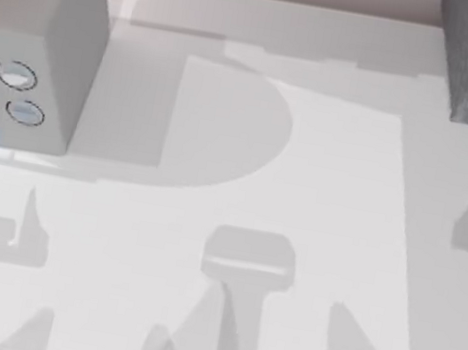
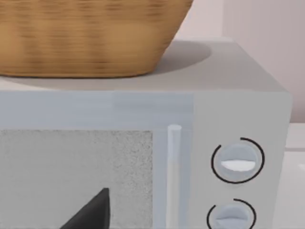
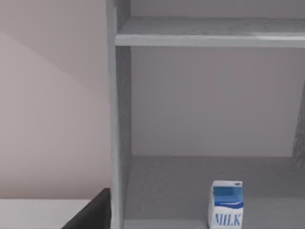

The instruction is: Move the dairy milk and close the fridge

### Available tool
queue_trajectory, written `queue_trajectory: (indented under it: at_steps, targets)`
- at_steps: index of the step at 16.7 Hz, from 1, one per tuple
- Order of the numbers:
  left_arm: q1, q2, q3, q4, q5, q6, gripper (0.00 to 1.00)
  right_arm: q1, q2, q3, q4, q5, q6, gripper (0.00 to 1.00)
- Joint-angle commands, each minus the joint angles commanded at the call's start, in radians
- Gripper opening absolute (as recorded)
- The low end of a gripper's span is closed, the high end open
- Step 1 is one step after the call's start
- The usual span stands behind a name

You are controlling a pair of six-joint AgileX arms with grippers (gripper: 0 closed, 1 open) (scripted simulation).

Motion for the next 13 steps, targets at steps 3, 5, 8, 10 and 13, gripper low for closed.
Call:
queue_trajectory:
  at_steps: [3,5,8,10,13]
  targets:
    - [0.0,0.0,0.0,0.0,0.0,0.0,1.0,0.025,-0.282,-0.159,-0.124,0.025,-0.001,1.0]
    - [0.0,0.0,0.0,0.0,0.0,0.0,1.0,0.04,-0.433,-0.248,-0.194,0.038,-0.001,1.0]
    - [0.0,0.0,0.0,0.0,0.0,0.0,1.0,0.058,-0.585,-0.346,-0.269,0.05,-0.001,1.0]
    - [0.0,0.0,0.0,0.0,0.0,0.0,1.0,0.065,-0.634,-0.379,-0.295,0.054,0.0,1.0]
    - [0.0,0.0,0.0,0.0,0.0,0.0,1.0,0.066,-0.643,-0.385,-0.3,0.055,0.0,1.0]
